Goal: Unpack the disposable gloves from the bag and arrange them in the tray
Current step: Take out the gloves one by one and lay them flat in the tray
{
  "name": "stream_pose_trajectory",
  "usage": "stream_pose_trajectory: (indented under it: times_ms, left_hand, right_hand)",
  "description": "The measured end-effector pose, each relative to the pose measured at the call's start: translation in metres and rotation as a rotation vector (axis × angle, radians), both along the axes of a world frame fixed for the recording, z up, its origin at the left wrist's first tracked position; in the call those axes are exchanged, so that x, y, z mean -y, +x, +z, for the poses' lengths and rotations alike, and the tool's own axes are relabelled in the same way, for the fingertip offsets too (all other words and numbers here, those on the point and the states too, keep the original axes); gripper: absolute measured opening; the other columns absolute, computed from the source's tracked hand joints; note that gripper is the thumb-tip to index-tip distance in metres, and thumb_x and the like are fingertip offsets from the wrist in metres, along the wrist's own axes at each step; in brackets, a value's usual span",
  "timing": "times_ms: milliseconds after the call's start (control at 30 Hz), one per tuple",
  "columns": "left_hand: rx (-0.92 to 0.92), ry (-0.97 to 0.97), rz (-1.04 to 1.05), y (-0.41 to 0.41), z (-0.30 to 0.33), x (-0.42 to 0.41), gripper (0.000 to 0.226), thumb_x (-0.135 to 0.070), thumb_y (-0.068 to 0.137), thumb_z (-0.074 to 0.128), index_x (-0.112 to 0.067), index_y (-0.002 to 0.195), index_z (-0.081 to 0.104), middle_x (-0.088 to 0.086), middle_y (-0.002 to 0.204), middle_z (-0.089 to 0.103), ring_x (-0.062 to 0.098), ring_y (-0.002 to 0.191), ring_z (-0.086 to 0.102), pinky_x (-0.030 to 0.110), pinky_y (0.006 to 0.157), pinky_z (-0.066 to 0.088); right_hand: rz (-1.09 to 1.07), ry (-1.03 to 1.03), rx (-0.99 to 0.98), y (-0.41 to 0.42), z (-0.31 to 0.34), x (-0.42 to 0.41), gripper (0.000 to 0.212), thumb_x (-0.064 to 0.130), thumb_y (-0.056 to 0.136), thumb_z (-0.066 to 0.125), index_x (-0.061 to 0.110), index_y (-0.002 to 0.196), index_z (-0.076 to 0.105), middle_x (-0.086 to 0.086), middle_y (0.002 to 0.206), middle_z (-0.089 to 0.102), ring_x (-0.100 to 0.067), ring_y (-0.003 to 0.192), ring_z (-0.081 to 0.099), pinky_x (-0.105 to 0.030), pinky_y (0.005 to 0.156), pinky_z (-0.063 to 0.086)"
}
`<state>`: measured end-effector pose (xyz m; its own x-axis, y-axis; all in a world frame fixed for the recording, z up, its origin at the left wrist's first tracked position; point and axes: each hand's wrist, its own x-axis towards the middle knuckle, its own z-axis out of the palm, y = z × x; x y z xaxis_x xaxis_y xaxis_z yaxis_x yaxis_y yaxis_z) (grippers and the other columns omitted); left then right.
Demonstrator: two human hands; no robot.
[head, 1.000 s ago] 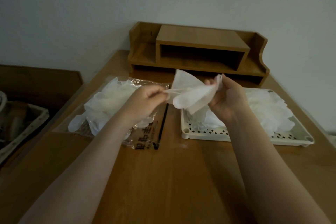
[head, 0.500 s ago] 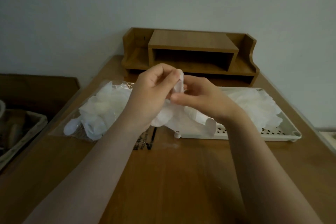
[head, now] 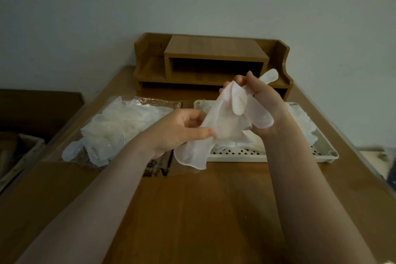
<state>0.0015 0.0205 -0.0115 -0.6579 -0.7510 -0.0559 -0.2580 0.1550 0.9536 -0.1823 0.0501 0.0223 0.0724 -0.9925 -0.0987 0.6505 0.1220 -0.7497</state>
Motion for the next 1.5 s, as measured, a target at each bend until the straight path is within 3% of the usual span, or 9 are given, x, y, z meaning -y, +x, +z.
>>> stream_pose_trajectory:
  times_ms: [133,300,400,533,700,933,1100,1333,1500]
  left_hand:
    - [0.061,-0.066,-0.002,0.006,-0.003,0.005,0.015,-0.002,0.089,0.056,-0.011,0.085,0.067,-0.003,0.080,0.069,0.010,0.078,0.065,0.019,0.071,0.049]
    - [-0.075,0.025,0.040,-0.002,0.004,0.006,0.029,0.005,0.090,0.044,-0.010,0.075,0.063,-0.005,0.069,0.062,0.008,0.069,0.059,0.016,0.060,0.048]
    - [-0.069,-0.009,0.006,-0.027,0.012,0.002,0.030,0.004,0.090,0.041,-0.012,0.074,0.061,-0.004,0.072,0.059,0.008,0.072,0.056,0.019,0.065,0.046]
    - [-0.039,-0.001,-0.096,-0.052,0.029,-0.002,0.035,0.003,0.091,0.036,-0.009,0.083,0.068,0.008,0.085,0.063,0.017,0.082,0.059,0.027,0.072,0.049]
    - [-0.055,0.024,-0.157,-0.062,0.043,-0.002,0.040,0.006,0.089,0.033,-0.008,0.086,0.071,0.007,0.082,0.066,0.018,0.076,0.062,0.025,0.065,0.052]
    - [-0.117,0.154,0.041,-0.084,0.033,0.003,0.028,-0.006,0.095,0.044,-0.016,0.111,0.064,0.004,0.091,0.066,0.014,0.077,0.064,0.025,0.062,0.054]
    - [-0.234,0.393,0.157,-0.112,0.019,-0.001,0.051,-0.041,0.079,0.062,-0.016,0.123,0.054,0.004,0.096,0.067,0.016,0.085,0.067,0.031,0.075,0.057]
    - [0.129,-0.053,0.375,-0.123,0.009,0.018,0.025,-0.015,0.091,0.058,-0.022,0.115,0.055,-0.002,0.110,0.059,0.015,0.098,0.061,0.031,0.077,0.055]
    - [0.443,-0.405,0.208,-0.119,0.011,0.043,0.018,-0.013,0.097,0.047,-0.021,0.096,0.063,-0.009,0.099,0.054,0.002,0.079,0.049,0.015,0.058,0.035]
  right_hand:
    - [-0.090,0.067,-0.112,-0.027,0.000,0.003,0.039,0.037,0.098,0.044,0.014,0.070,0.059,-0.006,0.074,0.066,-0.020,0.071,0.066,-0.032,0.066,0.056]
    - [-0.159,0.103,-0.902,-0.059,0.001,-0.005,0.019,0.007,0.092,0.051,0.017,0.103,0.062,-0.005,0.103,0.063,-0.024,0.093,0.062,-0.035,0.077,0.052]
    - [-0.297,-0.138,-1.248,-0.061,0.003,-0.011,0.048,0.017,0.092,0.058,0.026,0.135,0.041,0.006,0.129,0.051,-0.014,0.118,0.048,-0.031,0.095,0.038]
    - [0.144,-0.340,-1.317,-0.059,0.010,-0.018,0.053,0.023,0.093,0.057,0.037,0.140,0.037,0.013,0.127,0.055,-0.005,0.120,0.047,-0.030,0.101,0.035]
    - [0.493,-0.331,-1.077,-0.075,0.000,-0.016,0.033,0.027,0.088,0.056,0.011,0.117,0.060,-0.003,0.103,0.065,-0.023,0.097,0.063,-0.032,0.083,0.051]
    - [0.423,-0.227,-1.070,-0.121,0.008,-0.023,0.016,0.020,0.080,0.068,0.008,0.089,0.063,-0.003,0.080,0.067,-0.016,0.071,0.066,-0.022,0.061,0.055]
    - [0.192,-0.162,-1.463,-0.123,0.010,-0.013,0.013,0.025,0.088,0.064,0.013,0.090,0.064,-0.007,0.094,0.067,-0.022,0.085,0.067,-0.027,0.071,0.059]
    - [0.397,0.014,-1.665,-0.132,0.011,0.006,0.032,0.051,0.088,0.054,0.025,0.104,0.064,0.008,0.103,0.062,-0.014,0.099,0.059,-0.033,0.095,0.048]
    - [0.849,0.107,-1.229,-0.147,0.007,0.025,0.040,0.035,0.094,0.051,0.018,0.130,0.053,-0.008,0.121,0.065,-0.025,0.111,0.062,-0.035,0.094,0.052]
